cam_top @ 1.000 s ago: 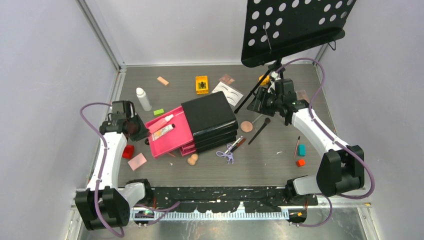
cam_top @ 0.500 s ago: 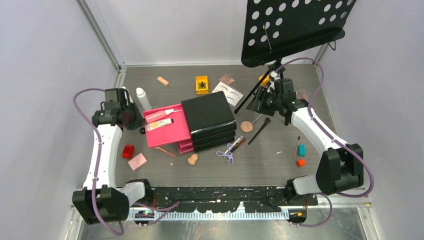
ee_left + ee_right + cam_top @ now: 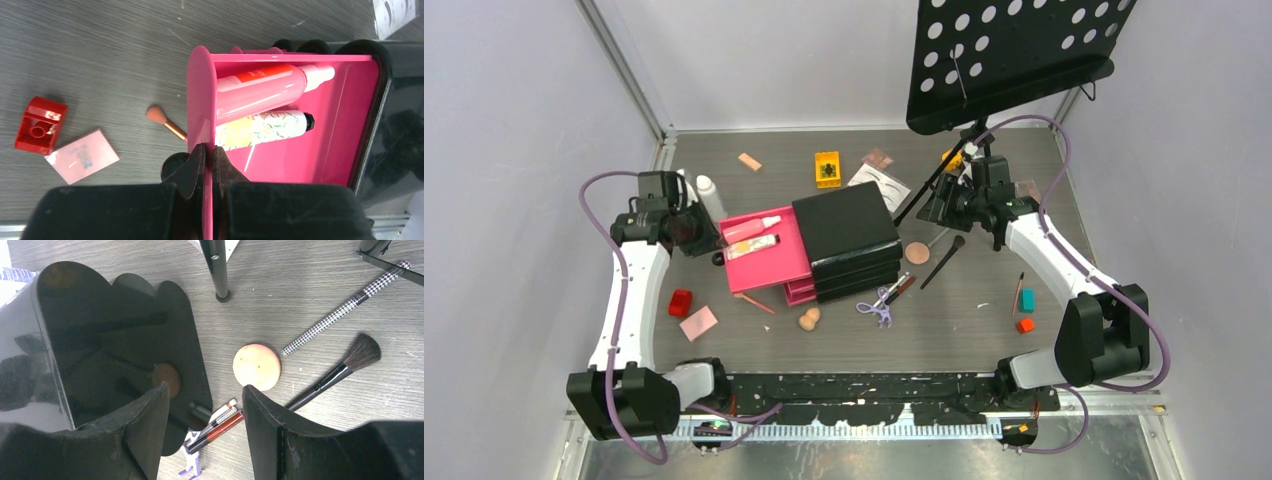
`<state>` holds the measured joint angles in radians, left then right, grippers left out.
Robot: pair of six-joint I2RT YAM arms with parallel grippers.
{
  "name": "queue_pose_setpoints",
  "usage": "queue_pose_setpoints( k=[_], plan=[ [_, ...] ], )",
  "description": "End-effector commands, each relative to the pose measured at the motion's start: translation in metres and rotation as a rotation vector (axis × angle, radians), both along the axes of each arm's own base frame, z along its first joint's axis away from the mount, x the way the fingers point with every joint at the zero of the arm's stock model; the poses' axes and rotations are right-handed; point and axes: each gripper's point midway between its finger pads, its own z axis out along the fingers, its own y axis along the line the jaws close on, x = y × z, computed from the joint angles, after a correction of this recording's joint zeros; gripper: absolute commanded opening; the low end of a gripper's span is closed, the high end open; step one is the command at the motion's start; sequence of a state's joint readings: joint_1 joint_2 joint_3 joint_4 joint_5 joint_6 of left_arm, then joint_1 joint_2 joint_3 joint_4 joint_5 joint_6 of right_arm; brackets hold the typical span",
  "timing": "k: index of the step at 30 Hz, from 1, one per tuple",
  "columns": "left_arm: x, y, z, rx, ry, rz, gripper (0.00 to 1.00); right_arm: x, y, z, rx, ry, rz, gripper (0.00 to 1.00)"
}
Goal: Organize the makeup
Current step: Close the drawer in the storage box.
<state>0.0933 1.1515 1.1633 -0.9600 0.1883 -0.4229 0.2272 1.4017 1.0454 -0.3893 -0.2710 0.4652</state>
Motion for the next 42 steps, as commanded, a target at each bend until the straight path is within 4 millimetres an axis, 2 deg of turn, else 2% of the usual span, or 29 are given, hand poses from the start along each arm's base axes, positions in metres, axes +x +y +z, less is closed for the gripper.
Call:
queue_pose_setpoints(
  k=[1,8,16,26,35,42],
  plan=[
    [0.010,-0.045,0.037,-0.159,-0.126,-0.139,0.00,0.014,0.002,0.021,-0.003,-0.070,0.002,0.60],
    [0.018,-0.051,0.026,-0.180,-0.118,-0.155,0.00,0.014,0.003,0.020,-0.003,-0.065,0.008,0.60],
    [0.021,-0.051,0.018,-0.177,-0.102,-0.165,0.00,0.017,0.021,0.019,0.048,-0.059,0.103,0.60],
    [0.030,-0.062,0.018,-0.205,-0.098,-0.203,0.00,0.004,0.051,0.021,0.082,-0.061,0.243,0.46],
    [0.035,-0.103,0.025,-0.225,-0.104,-0.350,0.00,-0.010,0.068,0.020,0.078,-0.055,0.317,0.39],
    [0.044,-0.119,0.039,-0.250,-0.133,-0.397,0.00,-0.014,0.072,0.019,0.076,-0.050,0.331,0.39]
  ],
)
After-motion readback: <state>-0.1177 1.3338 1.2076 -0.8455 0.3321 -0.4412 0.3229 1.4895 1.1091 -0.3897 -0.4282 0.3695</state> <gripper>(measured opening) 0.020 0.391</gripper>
